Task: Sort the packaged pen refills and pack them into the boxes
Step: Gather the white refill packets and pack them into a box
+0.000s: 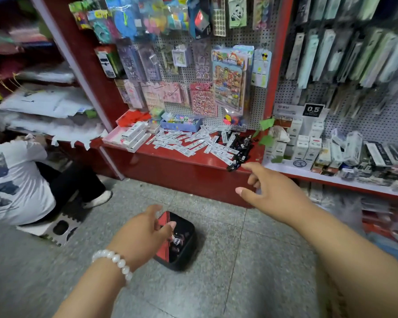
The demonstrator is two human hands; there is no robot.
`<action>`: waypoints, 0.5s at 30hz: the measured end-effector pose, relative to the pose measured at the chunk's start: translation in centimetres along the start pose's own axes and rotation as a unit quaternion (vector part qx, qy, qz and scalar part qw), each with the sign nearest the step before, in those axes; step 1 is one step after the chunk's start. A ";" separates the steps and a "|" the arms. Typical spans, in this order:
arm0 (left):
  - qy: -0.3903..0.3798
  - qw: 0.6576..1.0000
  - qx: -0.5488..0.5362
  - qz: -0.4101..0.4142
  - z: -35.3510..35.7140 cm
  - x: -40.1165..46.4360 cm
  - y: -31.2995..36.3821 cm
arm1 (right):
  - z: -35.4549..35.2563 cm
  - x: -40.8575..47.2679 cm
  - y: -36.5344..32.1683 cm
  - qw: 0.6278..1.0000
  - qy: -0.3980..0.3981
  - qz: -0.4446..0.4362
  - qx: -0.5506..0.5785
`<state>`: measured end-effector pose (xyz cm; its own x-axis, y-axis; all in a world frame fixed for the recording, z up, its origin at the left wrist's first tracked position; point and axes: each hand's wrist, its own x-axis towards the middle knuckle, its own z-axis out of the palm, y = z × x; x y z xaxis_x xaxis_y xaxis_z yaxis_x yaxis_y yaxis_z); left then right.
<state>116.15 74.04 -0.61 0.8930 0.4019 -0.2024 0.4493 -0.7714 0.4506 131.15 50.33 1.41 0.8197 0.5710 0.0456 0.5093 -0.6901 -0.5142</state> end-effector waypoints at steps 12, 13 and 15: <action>0.012 1.000 0.019 0.005 -5.8 21.2 -4.1 | 3.5 21.8 -1.0 1.000 -0.018 0.015 -0.007; 0.012 1.000 0.017 0.008 -6.5 23.1 -4.6 | 3.8 23.6 -1.1 0.999 -0.018 0.025 -0.009; 0.010 1.000 0.008 0.012 -7.9 26.7 -5.3 | 4.4 27.1 -1.5 0.999 -0.019 0.036 -0.011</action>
<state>137.40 92.78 -1.59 0.9031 0.3930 -0.1733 0.4279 -0.7885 0.4417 151.39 68.80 -0.36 0.8440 0.5358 -0.0225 0.4561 -0.7392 -0.4955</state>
